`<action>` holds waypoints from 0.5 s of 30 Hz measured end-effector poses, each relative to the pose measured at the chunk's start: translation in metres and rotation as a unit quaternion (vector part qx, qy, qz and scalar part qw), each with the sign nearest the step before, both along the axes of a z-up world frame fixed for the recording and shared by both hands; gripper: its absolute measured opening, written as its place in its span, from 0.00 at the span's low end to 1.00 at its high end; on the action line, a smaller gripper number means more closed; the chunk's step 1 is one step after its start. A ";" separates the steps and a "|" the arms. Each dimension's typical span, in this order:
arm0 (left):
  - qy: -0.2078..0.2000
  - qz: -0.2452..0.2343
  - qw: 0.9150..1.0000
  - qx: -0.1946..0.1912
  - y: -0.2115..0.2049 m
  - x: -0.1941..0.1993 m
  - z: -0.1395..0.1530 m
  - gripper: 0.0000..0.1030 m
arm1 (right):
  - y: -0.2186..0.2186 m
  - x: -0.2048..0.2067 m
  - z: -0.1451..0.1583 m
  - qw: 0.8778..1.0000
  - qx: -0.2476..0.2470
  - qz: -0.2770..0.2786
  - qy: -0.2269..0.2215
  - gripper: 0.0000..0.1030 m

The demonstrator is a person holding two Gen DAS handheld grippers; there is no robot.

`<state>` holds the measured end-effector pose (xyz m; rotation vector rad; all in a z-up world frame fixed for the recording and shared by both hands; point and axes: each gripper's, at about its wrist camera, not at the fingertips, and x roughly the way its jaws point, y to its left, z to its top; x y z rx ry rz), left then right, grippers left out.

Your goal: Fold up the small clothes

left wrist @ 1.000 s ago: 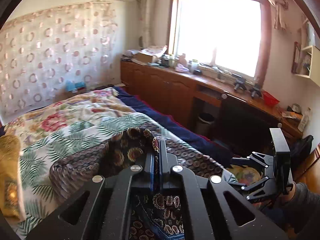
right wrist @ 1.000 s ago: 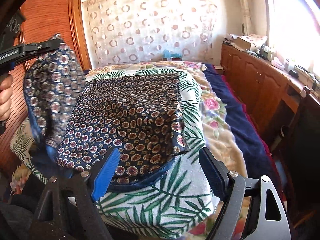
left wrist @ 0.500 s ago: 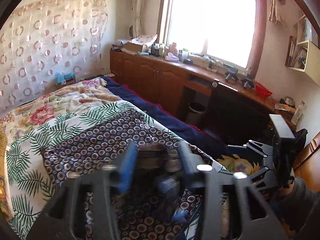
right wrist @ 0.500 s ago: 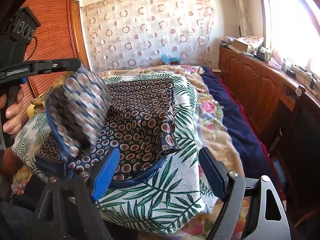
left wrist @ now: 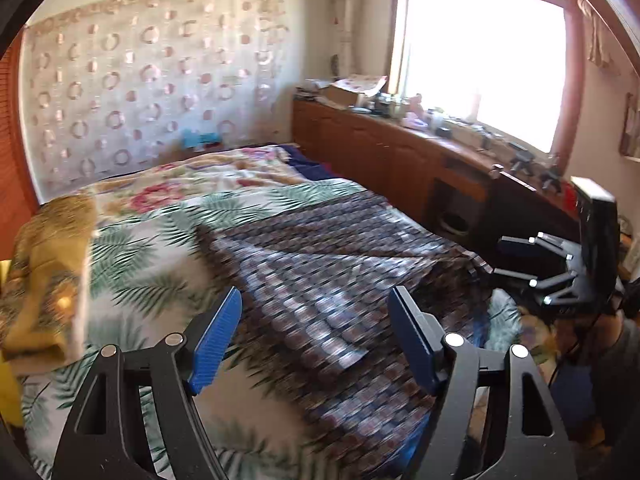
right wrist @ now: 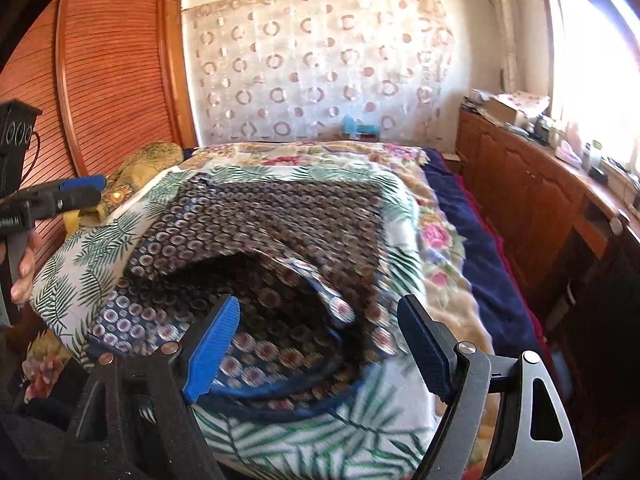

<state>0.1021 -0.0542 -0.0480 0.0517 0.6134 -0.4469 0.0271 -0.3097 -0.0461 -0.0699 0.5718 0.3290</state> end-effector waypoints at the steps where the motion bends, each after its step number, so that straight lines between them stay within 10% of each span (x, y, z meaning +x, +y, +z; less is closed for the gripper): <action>1: -0.001 0.006 1.000 0.002 0.004 -0.002 -0.002 0.74 | 0.009 0.004 0.001 1.000 -0.002 0.010 0.001 0.80; 15: -0.023 0.051 0.998 0.000 0.051 -0.031 0.000 0.74 | 0.135 0.061 -0.015 0.983 -0.011 0.177 0.047 0.71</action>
